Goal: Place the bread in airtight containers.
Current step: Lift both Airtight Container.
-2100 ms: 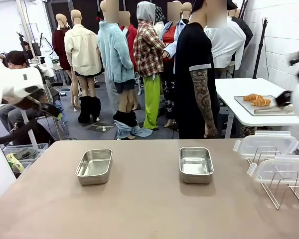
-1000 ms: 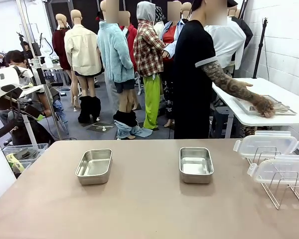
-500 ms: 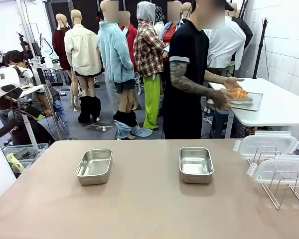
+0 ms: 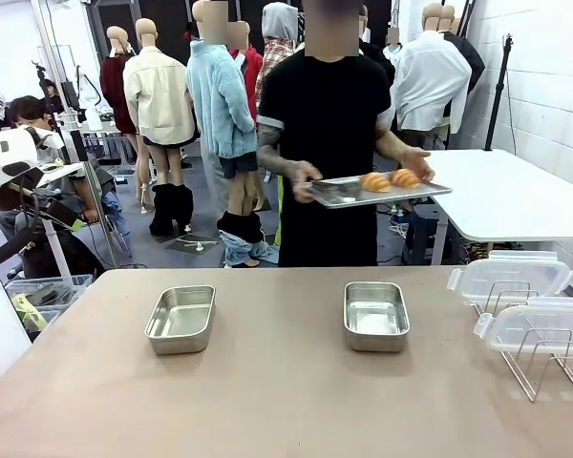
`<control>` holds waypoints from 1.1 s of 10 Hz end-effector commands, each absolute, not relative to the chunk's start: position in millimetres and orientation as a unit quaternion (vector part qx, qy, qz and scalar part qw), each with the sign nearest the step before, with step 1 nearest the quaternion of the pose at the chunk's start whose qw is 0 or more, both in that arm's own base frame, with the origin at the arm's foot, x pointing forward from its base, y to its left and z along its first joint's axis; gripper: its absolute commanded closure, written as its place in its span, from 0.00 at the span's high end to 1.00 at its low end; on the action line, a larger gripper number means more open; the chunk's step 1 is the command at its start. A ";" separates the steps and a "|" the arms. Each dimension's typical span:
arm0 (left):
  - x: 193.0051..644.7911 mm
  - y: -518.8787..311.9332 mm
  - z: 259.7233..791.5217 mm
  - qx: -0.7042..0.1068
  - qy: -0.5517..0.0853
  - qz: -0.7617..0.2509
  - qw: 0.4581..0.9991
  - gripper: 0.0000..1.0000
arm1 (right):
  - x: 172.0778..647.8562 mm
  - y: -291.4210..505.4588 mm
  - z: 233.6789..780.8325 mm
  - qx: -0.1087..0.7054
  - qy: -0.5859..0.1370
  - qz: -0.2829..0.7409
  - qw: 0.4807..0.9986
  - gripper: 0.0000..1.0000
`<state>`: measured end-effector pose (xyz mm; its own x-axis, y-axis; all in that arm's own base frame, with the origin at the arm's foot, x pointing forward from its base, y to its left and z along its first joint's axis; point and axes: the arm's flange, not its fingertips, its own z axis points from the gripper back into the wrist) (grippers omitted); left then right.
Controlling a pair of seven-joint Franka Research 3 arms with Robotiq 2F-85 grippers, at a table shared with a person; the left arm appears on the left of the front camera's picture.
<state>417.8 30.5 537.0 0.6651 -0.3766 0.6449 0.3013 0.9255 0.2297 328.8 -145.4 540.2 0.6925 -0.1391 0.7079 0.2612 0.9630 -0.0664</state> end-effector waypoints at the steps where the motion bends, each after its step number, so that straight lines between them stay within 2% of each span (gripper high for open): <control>1: 417.9 31.0 538.3 0.053 -0.368 -0.176 0.912 1.00 | 329.2 -144.3 540.0 -0.086 -0.374 -0.111 0.917 1.00; 11: 417.9 31.0 538.3 0.053 -0.368 -0.176 0.912 1.00 | 329.2 -144.3 540.0 -0.086 -0.374 -0.111 0.917 1.00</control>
